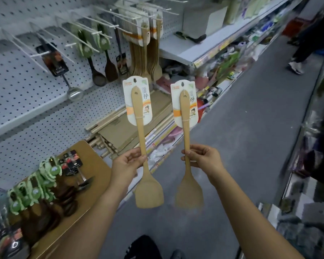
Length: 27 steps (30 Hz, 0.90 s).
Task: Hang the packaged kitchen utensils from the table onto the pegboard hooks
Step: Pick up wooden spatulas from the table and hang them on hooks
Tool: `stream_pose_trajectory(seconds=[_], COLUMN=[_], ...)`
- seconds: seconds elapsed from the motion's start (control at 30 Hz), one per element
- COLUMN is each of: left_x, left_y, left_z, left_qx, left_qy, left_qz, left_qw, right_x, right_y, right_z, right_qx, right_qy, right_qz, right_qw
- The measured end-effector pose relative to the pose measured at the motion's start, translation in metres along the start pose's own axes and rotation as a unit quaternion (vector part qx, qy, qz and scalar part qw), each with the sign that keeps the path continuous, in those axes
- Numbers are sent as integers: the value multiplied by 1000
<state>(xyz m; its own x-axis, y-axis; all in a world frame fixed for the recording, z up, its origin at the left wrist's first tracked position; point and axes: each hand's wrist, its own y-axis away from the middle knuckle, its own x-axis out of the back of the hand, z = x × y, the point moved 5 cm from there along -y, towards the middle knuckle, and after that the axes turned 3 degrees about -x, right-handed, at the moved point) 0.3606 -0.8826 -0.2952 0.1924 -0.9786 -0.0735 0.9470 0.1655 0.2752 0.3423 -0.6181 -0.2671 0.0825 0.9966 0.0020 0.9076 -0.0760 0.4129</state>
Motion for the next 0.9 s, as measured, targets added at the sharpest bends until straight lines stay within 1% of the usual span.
stream_pose_trajectory(seconds=[0.17, 0.27, 0.4, 0.6, 0.77, 0.9], left_x=[-25, -34, -44, -66, -91, -120], left_y=[-55, -92, -134, -185, -225, -251], left_z=[11, 18, 27, 42, 50, 53], left_qx=[-18, -31, -37, -31, -46, -55], left_qy=[30, 49, 35, 41, 32, 32], left_qz=[55, 83, 118, 140, 168, 207], left_qw=[998, 995, 992, 989, 984, 976], right_x=[0, -6, -10, -2, 8, 20], right_y=[-74, -122, -171, -243, -311, -369], right_z=[-26, -46, -81, -138, -170, -192], right_qx=[8, 18, 25, 54, 70, 63], right_qy=[19, 26, 41, 57, 76, 63], right_qz=[-40, -50, -73, -88, -113, -140], right_qw=[999, 998, 996, 993, 988, 986])
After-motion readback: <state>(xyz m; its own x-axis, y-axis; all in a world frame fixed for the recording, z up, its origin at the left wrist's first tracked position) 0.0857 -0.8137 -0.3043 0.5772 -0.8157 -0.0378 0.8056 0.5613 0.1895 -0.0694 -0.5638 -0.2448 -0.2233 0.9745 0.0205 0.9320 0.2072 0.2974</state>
